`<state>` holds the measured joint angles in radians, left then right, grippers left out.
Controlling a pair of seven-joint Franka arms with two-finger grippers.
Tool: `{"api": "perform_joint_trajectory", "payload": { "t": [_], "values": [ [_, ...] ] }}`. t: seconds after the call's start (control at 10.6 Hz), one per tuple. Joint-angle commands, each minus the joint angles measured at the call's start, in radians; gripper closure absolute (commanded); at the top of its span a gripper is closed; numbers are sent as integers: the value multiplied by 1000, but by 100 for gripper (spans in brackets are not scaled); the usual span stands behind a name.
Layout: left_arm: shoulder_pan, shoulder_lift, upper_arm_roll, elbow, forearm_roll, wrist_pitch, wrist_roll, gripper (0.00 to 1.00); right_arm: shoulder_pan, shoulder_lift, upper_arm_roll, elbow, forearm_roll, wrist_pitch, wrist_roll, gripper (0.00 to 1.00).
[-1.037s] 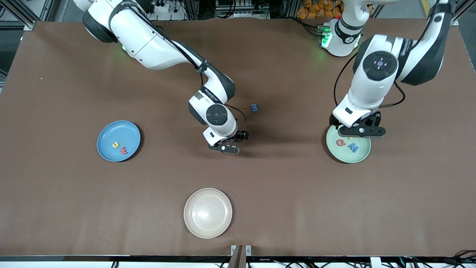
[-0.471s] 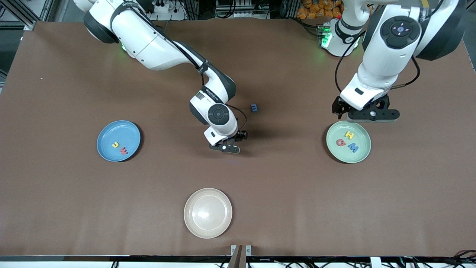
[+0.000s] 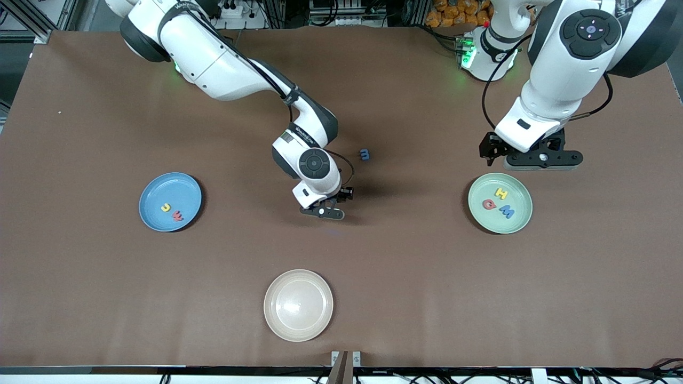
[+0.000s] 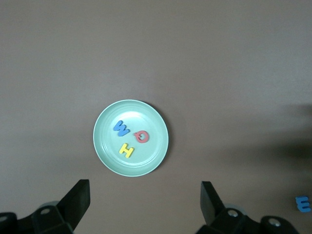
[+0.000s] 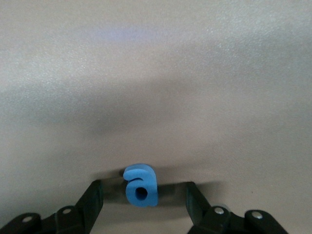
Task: Sort upper and lower case letters into plates
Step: 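Grasp the blue a with the right gripper while the left gripper releases H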
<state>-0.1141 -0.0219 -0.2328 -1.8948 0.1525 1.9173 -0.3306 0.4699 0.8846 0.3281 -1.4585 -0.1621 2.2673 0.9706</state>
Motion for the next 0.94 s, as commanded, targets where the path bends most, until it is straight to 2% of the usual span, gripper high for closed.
{"api": "perform_joint_trajectory", "payload": {
  "t": [0.0,0.38,0.66,0.75,0.85],
  "values": [
    [16,-24,-10,2,-33,-24,33,0,12,27,-6,24,-36,6,20,34],
    [5,-23,-10,-4,-33,-24,31,0,10,27,-6,24,-56,6,16,46],
    [-7,-23,-8,-4,-33,-24,31,0,10,28,-6,21,-56,8,16,60],
    [-13,-21,-8,-4,-33,-24,28,0,10,27,-6,21,-56,8,16,68],
    [-15,-21,-8,-4,-33,-24,27,0,10,27,-6,21,-57,9,16,71]
  ]
}}
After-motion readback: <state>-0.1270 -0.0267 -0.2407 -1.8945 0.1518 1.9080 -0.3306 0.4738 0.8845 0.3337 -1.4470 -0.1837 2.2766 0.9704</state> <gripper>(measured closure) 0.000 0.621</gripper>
